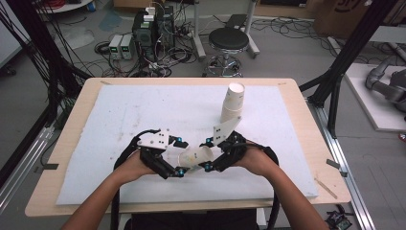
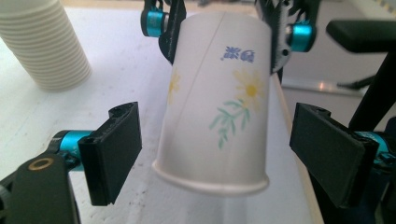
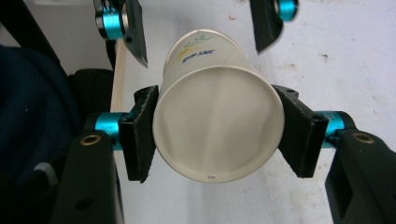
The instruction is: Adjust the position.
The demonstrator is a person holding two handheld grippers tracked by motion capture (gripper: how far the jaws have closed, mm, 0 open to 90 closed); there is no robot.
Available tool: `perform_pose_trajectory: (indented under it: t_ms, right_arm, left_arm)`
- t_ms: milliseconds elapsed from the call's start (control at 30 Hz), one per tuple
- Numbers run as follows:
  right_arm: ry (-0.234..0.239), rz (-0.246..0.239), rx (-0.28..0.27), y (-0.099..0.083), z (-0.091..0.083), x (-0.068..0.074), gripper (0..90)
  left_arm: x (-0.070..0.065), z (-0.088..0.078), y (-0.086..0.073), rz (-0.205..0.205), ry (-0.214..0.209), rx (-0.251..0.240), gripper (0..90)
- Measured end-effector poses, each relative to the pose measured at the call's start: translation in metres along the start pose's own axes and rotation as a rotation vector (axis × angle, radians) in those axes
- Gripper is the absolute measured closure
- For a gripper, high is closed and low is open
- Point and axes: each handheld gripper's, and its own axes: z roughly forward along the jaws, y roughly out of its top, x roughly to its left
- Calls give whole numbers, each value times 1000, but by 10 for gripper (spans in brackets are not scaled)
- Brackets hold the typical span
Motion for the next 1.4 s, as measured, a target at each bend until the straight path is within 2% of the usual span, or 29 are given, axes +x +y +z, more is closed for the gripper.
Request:
perform_pose_trajectory:
  t_ms: [67, 133, 233, 433, 500, 733, 867, 1200, 1400]
  right_arm:
    - [-11, 22, -36, -8, -5, 1, 373]
    - [-23, 34, -57, -12, -8, 1, 373]
    - [-31, 51, -100, -18, -12, 1, 373]
    - [-38, 74, -165, -28, -12, 2, 372]
    - [-29, 82, -188, -32, -11, 3, 373]
    - [-15, 113, -243, -42, -9, 5, 373]
    - [-11, 117, -261, -44, -9, 4, 373]
    - [13, 122, -311, -40, -8, 4, 373]
    - [31, 130, -336, -40, -8, 3, 373]
  left_arm:
    - [0, -4, -4, -19, 18, -51, 178]
    - [1, -6, -4, -17, 29, -57, 177]
    - [0, -8, -2, -20, 45, -109, 174]
    - [0, -6, -3, -24, 45, -137, 174]
    - [-1, -5, -5, -34, 52, -173, 174]
    - [-6, 0, -19, -53, 55, -204, 174]
    - [-6, 1, -19, -47, 57, -215, 174]
    - [-5, 2, -21, -37, 33, -245, 175]
    - [-5, 2, -22, -43, 22, -261, 175]
